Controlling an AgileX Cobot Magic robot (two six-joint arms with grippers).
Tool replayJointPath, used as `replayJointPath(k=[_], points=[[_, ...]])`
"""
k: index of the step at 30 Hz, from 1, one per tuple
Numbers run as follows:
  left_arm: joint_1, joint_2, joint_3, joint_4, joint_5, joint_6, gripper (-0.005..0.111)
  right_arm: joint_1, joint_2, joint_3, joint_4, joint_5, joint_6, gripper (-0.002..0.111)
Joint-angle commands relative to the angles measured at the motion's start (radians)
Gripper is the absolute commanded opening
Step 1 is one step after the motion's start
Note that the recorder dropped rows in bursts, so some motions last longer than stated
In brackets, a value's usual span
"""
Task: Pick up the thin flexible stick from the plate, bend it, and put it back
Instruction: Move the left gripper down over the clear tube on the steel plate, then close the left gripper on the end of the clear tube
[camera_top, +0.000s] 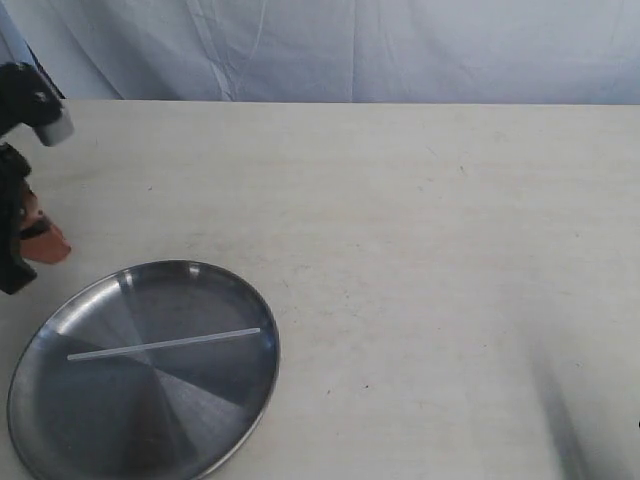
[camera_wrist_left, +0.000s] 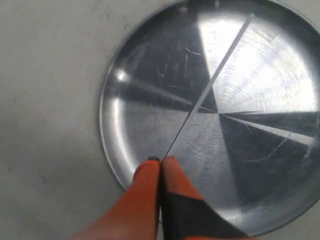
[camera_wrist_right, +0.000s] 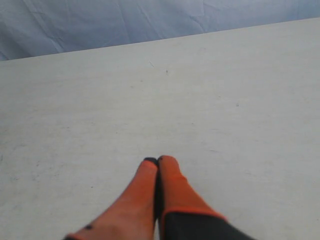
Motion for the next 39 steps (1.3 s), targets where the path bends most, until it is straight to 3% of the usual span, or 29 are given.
replayJointPath(k=[1,8,11,20,30,39], points=[[-0.068,0.109,-0.007,0.003,-0.051,0.033,0.009,-0.002,-0.005,0.005,0.001,-0.011,0.0,0.0],[-0.103,0.226,-0.007,0.005,-0.068,0.077,0.046,-0.002,-0.005,0.005,0.001,-0.011,0.0,0.0],[-0.103,0.272,-0.007,0.015,-0.082,0.111,0.053,-0.002,-0.005,0.005,0.001,-0.011,0.0,0.0],[-0.103,0.393,-0.007,0.059,-0.069,0.19,0.053,-0.002,-0.005,0.005,0.001,-0.014,0.0,0.0],[-0.103,0.4,-0.005,0.102,0.011,0.27,0.053,-0.002,-0.005,0.005,0.001,-0.014,0.0,0.0],[-0.103,0.4,0.087,0.182,-0.106,0.271,0.053,-0.002,-0.005,0.005,0.001,-0.014,0.0,0.0]])
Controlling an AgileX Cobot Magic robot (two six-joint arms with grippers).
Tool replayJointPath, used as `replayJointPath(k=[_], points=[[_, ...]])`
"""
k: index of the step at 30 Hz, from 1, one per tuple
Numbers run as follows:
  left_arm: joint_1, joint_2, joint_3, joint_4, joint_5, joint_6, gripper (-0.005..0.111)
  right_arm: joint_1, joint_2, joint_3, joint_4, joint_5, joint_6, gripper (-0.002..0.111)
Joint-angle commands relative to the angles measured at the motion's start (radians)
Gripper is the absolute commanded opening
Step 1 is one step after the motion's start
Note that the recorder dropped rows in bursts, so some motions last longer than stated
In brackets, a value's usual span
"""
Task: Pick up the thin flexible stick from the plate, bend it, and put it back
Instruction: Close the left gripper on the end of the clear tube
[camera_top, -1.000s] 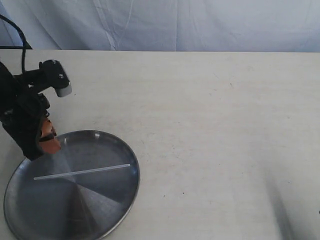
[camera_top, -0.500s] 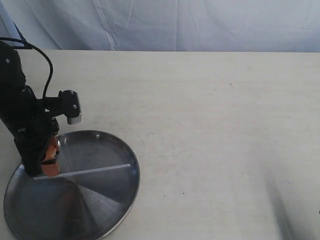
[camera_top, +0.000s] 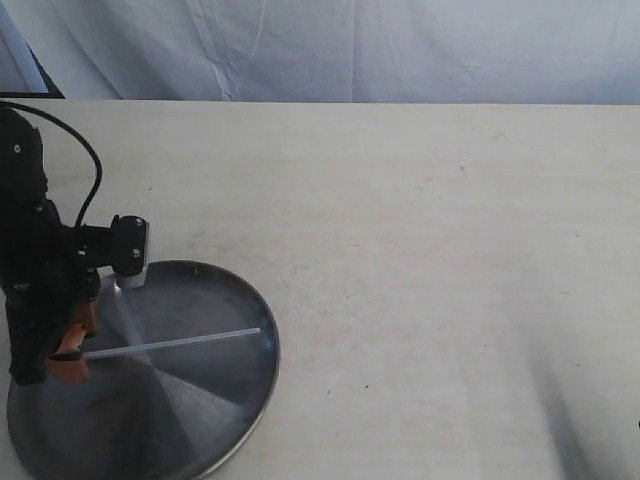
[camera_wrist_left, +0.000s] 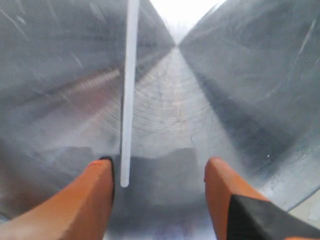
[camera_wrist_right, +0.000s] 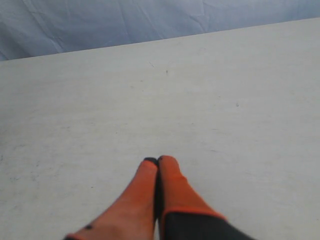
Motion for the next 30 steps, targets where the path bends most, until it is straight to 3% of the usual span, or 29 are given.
replayJointPath(k=[1,6,30], points=[[-0.005,0.001,0.036,0.038,-0.073,0.003,0.053,-0.002,-0.005,0.005,0.001,-0.014,0.0,0.0],[-0.005,0.005,0.055,0.039,-0.142,0.003,0.053,-0.002,-0.005,0.005,0.001,-0.011,0.0,0.0],[-0.005,0.061,0.059,-0.015,-0.185,-0.005,0.052,-0.002,-0.005,0.005,0.001,-0.014,0.0,0.0]])
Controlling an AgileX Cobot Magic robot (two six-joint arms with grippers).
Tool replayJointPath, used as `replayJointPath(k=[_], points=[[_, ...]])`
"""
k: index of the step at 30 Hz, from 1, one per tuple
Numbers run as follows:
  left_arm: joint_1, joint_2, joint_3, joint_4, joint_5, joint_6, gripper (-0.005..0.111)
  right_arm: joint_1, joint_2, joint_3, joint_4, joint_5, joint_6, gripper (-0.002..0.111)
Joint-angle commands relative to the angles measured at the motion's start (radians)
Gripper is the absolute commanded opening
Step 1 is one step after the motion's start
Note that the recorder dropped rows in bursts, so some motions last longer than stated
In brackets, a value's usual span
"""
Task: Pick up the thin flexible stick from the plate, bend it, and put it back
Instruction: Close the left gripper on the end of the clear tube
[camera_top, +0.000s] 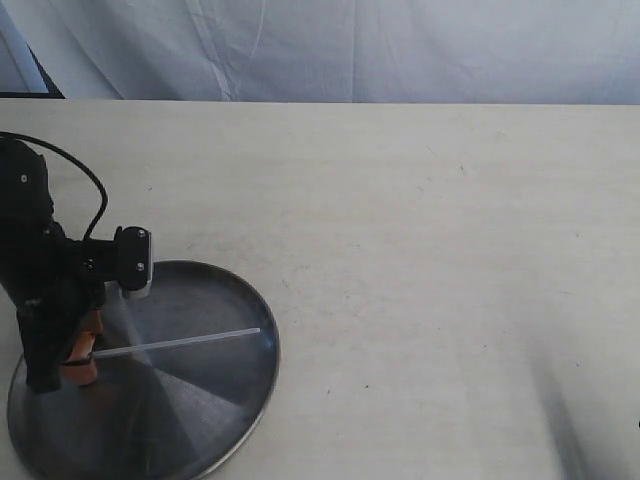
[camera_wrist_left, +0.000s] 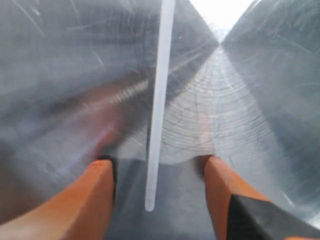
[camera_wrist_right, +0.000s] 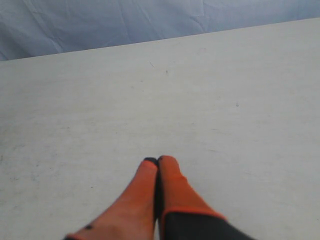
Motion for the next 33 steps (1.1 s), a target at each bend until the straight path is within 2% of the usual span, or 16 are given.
replayJointPath(k=[1,3,8,20,23,33], points=[[-0.005,0.028,0.002,-0.023,-0.012,-0.003,0.048,-0.002,-0.005,0.005,0.001,-0.014,0.0,0.0],[-0.005,0.041,0.002,-0.023,-0.012,-0.003,0.031,-0.002,-0.005,0.005,0.001,-0.014,0.0,0.0],[-0.005,0.04,0.002,-0.045,-0.012,-0.003,0.001,-0.002,-0.005,0.005,0.001,-0.014,0.0,0.0],[-0.005,0.038,0.002,-0.077,-0.01,-0.003,0.0,-0.002,-0.005,0.005,0.001,-0.013,0.0,0.0],[-0.005,0.025,0.002,-0.135,-0.01,-0.003,0.0,-0.002,-0.005,0.005,0.001,-0.013,0.0,0.0],[-0.005,-0.052,0.002,-0.141,0.005,-0.013,0.0,-0.002,-0.005,0.005,0.001,-0.013,0.0,0.0]])
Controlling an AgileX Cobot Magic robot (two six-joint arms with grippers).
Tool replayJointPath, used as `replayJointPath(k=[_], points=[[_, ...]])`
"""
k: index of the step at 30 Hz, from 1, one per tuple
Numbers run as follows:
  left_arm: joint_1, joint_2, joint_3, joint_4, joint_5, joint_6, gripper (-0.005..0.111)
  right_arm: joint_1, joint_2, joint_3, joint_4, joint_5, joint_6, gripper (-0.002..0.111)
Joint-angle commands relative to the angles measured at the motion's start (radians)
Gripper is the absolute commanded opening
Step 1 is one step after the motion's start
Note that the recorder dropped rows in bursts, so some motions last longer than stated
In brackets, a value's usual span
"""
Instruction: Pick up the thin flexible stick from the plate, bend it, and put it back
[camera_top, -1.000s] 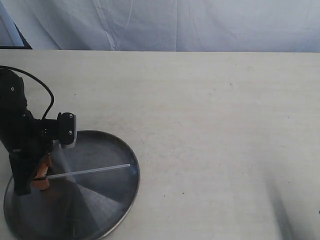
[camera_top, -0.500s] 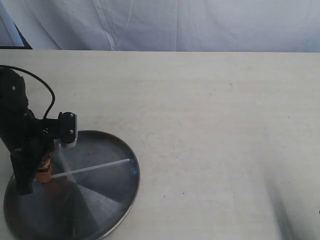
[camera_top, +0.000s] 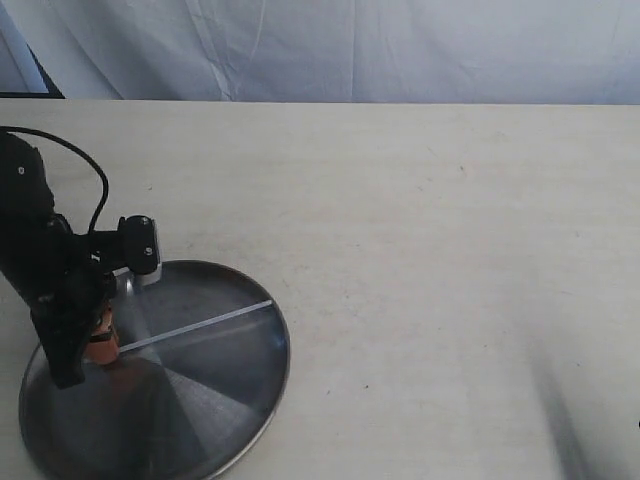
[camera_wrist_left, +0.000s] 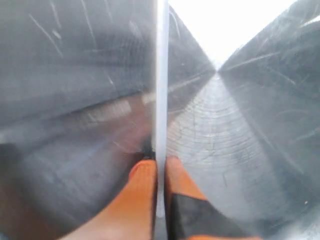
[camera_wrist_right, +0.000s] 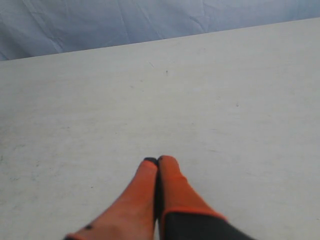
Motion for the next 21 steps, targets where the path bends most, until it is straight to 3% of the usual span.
replayJointPath(k=[1,16,21], points=[[-0.005,-0.039,0.003,-0.015,0.01,-0.007,0.0,-0.002,-0.005,0.005,0.001,-0.013,0.0,0.0],[-0.005,-0.068,0.003,-0.041,0.03,-0.003,0.0,-0.002,-0.005,0.005,-0.004,-0.015,0.0,0.0],[-0.005,-0.068,0.003,-0.06,0.035,0.004,0.0,-0.002,-0.005,0.005,-0.134,-0.08,-0.035,0.0]])
